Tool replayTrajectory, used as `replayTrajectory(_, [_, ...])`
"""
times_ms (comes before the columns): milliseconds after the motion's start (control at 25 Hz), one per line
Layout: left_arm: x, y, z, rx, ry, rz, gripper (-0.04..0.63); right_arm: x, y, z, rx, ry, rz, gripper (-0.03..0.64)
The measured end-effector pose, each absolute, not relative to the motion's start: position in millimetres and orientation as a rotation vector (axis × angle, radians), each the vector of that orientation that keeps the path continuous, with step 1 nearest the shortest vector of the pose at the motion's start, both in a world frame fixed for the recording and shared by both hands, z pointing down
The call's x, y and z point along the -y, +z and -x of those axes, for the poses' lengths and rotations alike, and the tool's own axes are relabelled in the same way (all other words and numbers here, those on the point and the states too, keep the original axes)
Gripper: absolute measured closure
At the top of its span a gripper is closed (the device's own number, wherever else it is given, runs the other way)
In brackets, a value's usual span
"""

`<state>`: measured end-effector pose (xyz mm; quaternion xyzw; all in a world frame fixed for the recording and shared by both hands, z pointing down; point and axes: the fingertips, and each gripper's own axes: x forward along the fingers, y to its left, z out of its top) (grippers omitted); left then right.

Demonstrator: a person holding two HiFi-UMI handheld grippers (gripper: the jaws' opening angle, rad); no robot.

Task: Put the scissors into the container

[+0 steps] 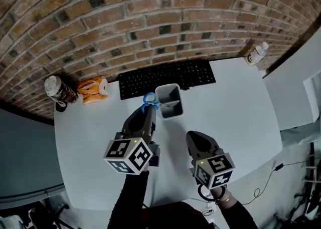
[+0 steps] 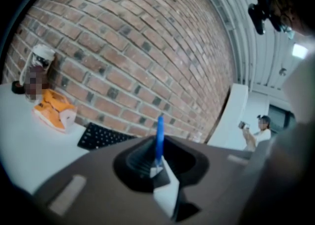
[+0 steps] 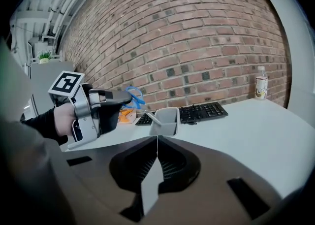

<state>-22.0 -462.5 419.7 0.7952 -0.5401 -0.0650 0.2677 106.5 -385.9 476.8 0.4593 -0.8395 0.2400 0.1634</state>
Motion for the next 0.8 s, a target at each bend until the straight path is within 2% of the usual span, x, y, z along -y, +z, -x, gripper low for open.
replayTrajectory(800, [515.2,449.2,-8.9,1.451,-0.048,-2.166,0.548,449.5,489.3,-108.8,2.352,0.630,-1.365,0.607])
